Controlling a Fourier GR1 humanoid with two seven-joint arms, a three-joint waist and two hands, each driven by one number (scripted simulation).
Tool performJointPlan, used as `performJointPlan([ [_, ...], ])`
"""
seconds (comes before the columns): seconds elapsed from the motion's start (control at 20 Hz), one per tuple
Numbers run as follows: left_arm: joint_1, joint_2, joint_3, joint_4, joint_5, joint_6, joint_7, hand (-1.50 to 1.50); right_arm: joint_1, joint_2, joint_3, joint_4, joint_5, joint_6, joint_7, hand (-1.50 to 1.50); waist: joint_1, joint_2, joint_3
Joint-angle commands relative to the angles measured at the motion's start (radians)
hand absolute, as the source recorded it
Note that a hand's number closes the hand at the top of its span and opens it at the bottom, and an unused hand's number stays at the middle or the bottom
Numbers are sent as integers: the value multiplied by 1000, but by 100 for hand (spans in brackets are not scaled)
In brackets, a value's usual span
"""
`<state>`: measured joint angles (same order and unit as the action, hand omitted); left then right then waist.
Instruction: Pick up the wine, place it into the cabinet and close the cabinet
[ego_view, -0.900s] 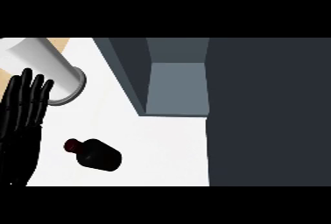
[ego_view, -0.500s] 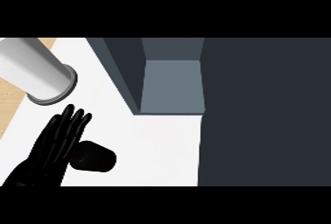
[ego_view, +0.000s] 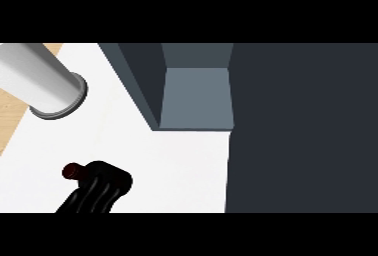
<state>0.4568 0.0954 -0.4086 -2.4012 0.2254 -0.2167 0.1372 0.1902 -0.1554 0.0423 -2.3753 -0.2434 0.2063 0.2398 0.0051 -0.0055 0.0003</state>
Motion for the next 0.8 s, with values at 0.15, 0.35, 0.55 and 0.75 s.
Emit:
performJointPlan([
  [0.15,81,3,-106,-96,-43,27,-2,-150,-24,-20,-64,-68,-92,2,93,-150,-2,3,0],
  [0.35,89,5,-151,-216,-56,75,76,-150,-78,12,36,-99,0,-71,169,-150,4,1,0],
  [0.55,131,22,-145,-247,-30,91,82,-150,-121,-9,-15,-71,-39,-65,184,-150,6,1,0],
  [0.75,134,15,-137,-235,-60,113,52,-150,-121,-4,-8,-99,-29,-80,204,-150,6,-1,0],
])
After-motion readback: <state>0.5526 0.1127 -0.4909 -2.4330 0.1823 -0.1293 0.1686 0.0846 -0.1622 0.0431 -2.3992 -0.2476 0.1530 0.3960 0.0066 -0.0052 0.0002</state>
